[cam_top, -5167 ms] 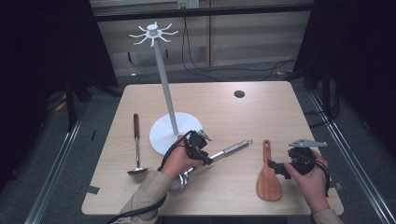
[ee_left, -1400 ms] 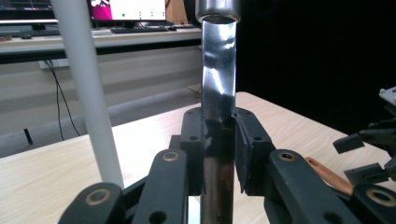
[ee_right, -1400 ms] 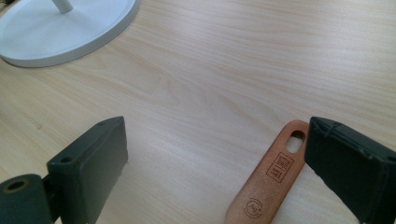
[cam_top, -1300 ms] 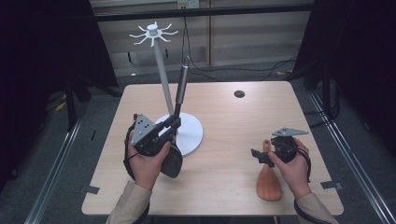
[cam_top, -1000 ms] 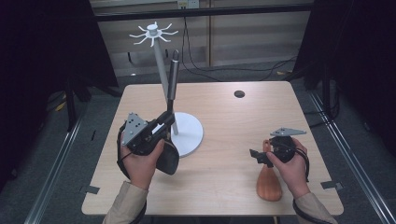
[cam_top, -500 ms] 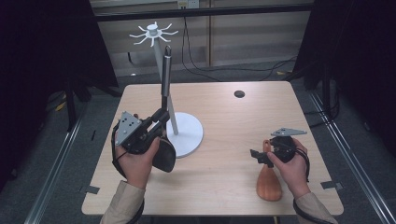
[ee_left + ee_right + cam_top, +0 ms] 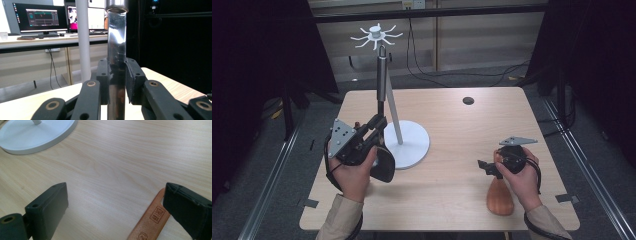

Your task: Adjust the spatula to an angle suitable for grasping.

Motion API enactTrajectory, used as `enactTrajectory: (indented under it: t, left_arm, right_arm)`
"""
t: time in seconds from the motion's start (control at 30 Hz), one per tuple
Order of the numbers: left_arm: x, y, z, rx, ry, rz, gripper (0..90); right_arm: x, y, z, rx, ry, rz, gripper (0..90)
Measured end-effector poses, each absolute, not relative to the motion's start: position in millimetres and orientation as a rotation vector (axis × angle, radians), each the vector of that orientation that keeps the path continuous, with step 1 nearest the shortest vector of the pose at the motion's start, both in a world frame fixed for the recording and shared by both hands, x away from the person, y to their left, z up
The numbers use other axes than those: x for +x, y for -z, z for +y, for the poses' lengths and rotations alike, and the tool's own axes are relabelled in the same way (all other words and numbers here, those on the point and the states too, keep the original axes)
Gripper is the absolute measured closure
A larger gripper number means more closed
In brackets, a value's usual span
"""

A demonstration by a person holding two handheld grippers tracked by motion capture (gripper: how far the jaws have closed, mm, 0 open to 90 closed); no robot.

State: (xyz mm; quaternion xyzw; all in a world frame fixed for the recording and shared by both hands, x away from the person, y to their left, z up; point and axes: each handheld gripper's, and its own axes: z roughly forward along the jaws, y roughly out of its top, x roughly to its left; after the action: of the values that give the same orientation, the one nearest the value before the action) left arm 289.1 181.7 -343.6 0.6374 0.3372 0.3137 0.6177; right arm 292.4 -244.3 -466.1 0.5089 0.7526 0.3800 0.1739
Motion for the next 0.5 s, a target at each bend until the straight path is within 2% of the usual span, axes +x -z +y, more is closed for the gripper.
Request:
enactTrajectory:
  t: [0.5]
  left_arm:
    - [288.5,340.5,187.4,1.462,-0.767,0.796,75.5]
  right_arm:
    - [291.0,466.1,-245.0,1.451,-1.077,2.135,5.6]
